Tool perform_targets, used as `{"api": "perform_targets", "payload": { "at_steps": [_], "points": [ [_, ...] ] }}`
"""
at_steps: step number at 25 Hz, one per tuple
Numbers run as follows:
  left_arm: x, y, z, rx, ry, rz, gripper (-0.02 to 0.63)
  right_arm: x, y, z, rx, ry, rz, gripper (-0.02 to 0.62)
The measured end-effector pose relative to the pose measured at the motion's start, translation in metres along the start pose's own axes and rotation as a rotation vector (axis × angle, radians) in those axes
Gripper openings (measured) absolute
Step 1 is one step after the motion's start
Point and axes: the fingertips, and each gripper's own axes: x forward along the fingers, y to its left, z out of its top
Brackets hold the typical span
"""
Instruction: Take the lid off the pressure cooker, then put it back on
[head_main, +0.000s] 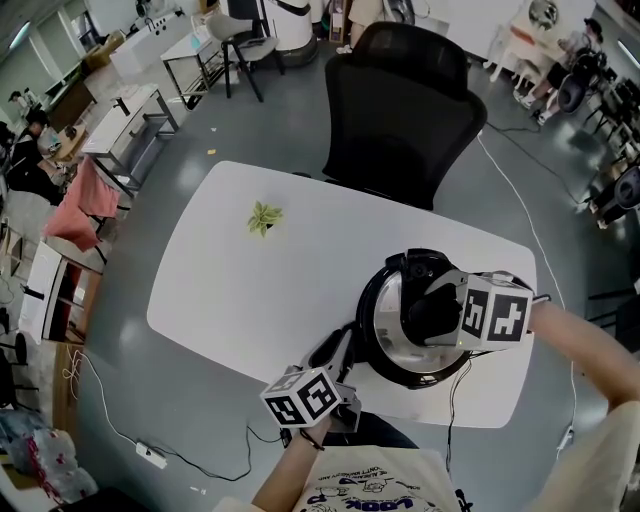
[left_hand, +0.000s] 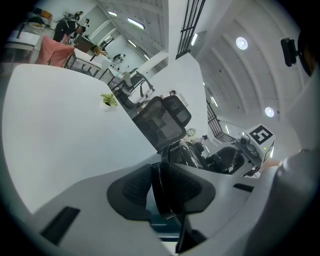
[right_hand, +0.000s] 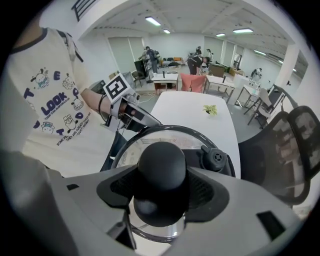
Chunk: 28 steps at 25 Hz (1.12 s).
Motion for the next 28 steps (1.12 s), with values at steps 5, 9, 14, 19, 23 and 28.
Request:
{"api": "perform_targets", "payload": {
  "at_steps": [5,9,14,19,23,28],
  "points": [
    [0.0,-0.003,0.002,-0.004,0.0,-0.001,0.12,-0.003,0.002,-0.001,-0.085,0.012,0.032,0.299],
    [-0.002,-0.001,0.0,-0.003,0.003,-0.002,0.12,-0.001,0.006,-0.001,-0.137,0.024,0.044,0.299],
    [-0.002,0.0,-0.003,0.003,0.004,0.001,0.12,0.002,0.009,-0.003,-0.184,0.038,0.064,0.301],
    [-0.003,-0.003,0.0,0.01,0.006,0.008,0.12,-0.002,0.011,-0.002,-0.301,0.08,0.095,0.299],
    [0.0,-0.001,0.001,0.016,0.008,0.011,0.121,0.0,0.009,-0.003,-0.343,0.09,0.113,0.301],
    [0.0,0.0,0.002,0.019,0.007,0.013,0.121,0.001,0.008,-0.004,-0.366,0.096,0.113,0.304]
  ]
}}
